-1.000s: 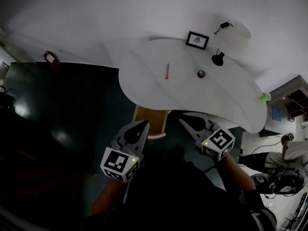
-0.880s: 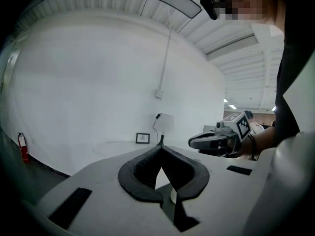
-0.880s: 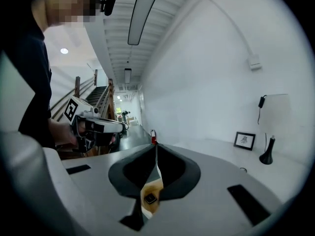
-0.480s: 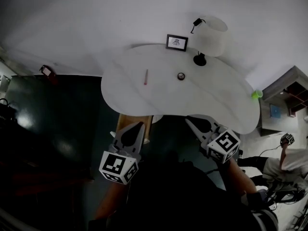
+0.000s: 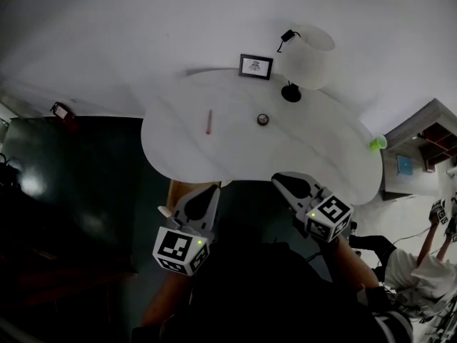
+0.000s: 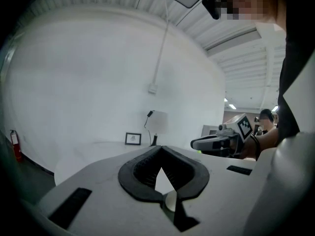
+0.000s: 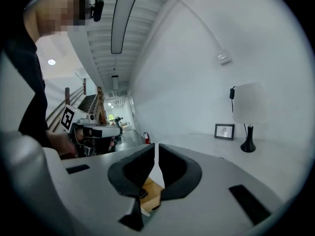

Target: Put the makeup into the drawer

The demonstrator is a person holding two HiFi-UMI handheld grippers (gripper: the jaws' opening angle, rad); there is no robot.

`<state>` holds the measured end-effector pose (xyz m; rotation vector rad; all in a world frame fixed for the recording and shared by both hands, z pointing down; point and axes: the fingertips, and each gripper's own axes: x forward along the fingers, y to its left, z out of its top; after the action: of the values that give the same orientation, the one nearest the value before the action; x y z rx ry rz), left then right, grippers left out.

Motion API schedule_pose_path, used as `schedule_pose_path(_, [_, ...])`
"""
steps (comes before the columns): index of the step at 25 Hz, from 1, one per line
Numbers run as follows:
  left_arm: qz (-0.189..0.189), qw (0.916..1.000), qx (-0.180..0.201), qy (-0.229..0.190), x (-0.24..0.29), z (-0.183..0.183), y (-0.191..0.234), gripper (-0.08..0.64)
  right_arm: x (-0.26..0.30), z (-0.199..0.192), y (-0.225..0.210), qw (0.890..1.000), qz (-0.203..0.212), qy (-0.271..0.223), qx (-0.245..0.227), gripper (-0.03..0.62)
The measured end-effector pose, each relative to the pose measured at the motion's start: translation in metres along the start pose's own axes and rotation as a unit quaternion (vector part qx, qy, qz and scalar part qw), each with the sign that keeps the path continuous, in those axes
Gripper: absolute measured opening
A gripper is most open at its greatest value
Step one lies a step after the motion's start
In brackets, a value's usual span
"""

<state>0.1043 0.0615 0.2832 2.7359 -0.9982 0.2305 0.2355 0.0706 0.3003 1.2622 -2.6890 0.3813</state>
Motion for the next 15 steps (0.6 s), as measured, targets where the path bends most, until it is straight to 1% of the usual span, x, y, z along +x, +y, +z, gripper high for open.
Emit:
schedule_pose_path(3, [-0.007,1.0,0.001,-0.003,0.013,0.008,0.02,0.012,0.018,0.005,-0.013,0.999,-0.012,0.0,0.031,0.018])
schedule_pose_path(5, [-0.013,0.9999,0.002,-0.008,0.019,0.012,0.031,0.012,0.03,0.005,-0.02,0.999,-0.015,0.002,0.042,0.018])
schedule_pose_path(8, [-0.018,0.9998,0.007,0.001,0.03,0.009,0.047,0.012,0.05,0.003,-0.027,0.999,-0.015,0.01,0.049,0.02])
schedule_pose_path(12, [-0.022,0.9996,-0.01,0.011,0.049,0.006,0.061,0.012,0.068,-0.001,-0.043,0.998,-0.015,0.028,0.053,0.02])
schedule_pose_path(15, [-0.024,0.9995,-0.011,0.019,0.068,0.002,0.069,0.012,0.079,-0.007,-0.065,0.998,-0.018,0.043,0.053,0.02])
